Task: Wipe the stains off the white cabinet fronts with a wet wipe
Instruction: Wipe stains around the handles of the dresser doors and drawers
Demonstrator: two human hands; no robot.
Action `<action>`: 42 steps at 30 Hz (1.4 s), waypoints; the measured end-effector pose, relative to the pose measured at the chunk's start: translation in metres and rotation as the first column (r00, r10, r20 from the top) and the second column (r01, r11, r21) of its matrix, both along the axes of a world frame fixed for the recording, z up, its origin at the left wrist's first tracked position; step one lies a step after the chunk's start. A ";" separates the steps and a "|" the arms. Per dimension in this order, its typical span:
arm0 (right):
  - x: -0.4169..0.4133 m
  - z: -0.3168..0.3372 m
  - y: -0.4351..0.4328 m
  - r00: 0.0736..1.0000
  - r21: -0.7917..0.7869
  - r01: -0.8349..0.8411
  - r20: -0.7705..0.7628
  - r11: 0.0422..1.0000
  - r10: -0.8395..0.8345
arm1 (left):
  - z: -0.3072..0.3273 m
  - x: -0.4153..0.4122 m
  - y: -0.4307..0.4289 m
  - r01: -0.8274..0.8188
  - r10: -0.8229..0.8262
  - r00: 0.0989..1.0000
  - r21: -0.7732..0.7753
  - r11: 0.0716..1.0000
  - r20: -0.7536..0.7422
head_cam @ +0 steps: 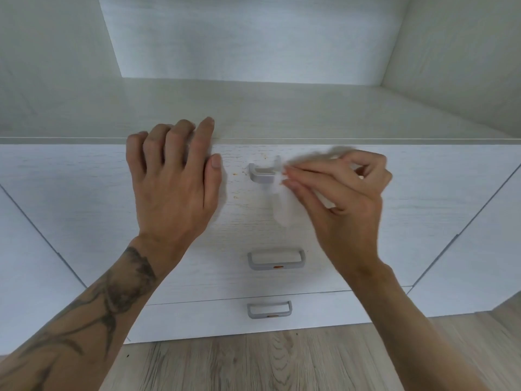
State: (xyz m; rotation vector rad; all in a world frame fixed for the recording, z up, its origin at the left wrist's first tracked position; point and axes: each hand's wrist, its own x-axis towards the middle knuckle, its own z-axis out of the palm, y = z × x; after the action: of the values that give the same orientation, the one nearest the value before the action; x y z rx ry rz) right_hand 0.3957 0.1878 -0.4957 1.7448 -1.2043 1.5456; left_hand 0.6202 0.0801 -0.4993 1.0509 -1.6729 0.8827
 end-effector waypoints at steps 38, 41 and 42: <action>0.075 0.015 -0.011 0.959 -0.053 0.281 0.050 0.958 -0.279 | 0.001 -0.001 0.001 0.004 -0.004 1.000 0.001 1.000 0.007; 0.074 0.015 -0.011 0.966 -0.017 0.255 0.051 0.967 -0.254 | 0.001 -0.002 0.002 0.014 -0.014 1.000 -0.010 1.000 0.008; 0.074 0.017 -0.012 0.966 0.009 0.253 0.046 0.967 -0.253 | 0.001 -0.002 0.002 0.014 -0.014 1.000 -0.011 1.000 0.009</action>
State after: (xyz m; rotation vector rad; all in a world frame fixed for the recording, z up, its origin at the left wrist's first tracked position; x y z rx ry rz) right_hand 0.4698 0.1757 -0.4788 1.4962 -1.3932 1.4388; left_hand 0.6181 0.0817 -0.4984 1.0282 -1.6787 0.8879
